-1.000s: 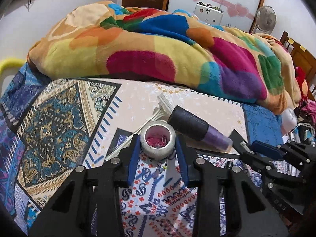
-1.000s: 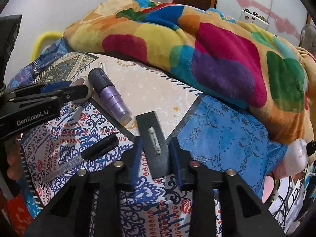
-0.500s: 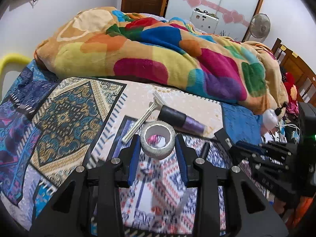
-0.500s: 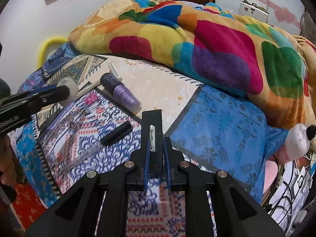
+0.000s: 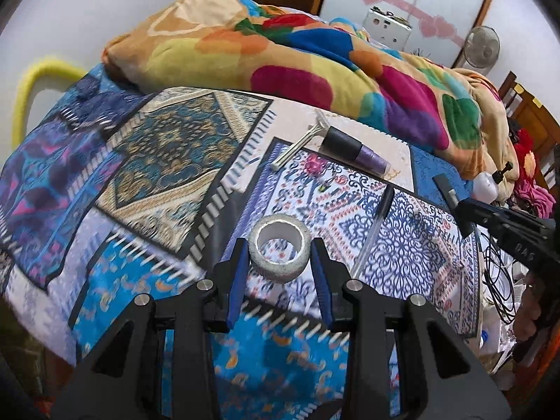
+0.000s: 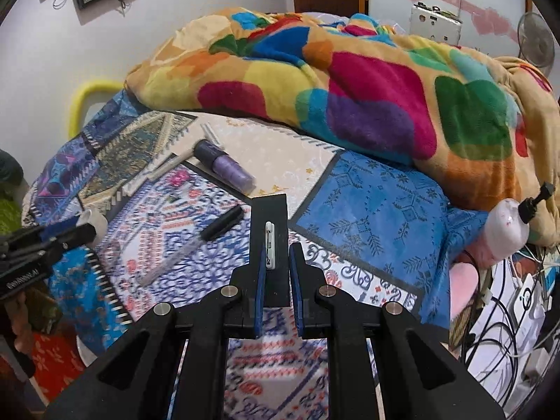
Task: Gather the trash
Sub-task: 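Carry the tape roll and black card with both tools over the white bucket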
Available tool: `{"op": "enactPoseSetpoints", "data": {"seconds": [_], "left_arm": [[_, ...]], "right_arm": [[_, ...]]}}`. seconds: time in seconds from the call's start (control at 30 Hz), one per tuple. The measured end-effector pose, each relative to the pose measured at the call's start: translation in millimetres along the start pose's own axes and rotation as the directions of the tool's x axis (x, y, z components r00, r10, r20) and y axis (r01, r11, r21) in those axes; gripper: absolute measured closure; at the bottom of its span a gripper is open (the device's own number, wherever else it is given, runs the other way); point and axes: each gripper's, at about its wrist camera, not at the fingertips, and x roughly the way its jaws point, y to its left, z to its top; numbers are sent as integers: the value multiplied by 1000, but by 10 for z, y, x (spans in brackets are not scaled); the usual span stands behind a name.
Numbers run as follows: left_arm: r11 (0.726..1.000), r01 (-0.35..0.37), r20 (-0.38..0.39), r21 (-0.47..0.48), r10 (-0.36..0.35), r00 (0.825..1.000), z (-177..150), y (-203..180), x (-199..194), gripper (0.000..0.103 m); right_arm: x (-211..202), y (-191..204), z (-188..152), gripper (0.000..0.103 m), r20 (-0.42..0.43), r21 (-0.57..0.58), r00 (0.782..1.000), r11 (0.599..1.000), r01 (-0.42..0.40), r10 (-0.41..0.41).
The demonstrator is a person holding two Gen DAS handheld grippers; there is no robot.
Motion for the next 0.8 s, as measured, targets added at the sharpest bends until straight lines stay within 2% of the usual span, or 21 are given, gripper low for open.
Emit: {"op": "enactPoseSetpoints", "data": {"seconds": [0.4, 0.8], "left_arm": [[996, -41, 79, -74, 47, 996, -334, 329, -970, 68], [981, -101, 147, -165, 126, 981, -935, 909, -2062, 68]], "right_arm": [[-712, 755, -23, 91, 64, -92, 996, 994, -56, 62], [-1258, 1954, -215, 91, 93, -247, 976, 954, -169, 197]]}}
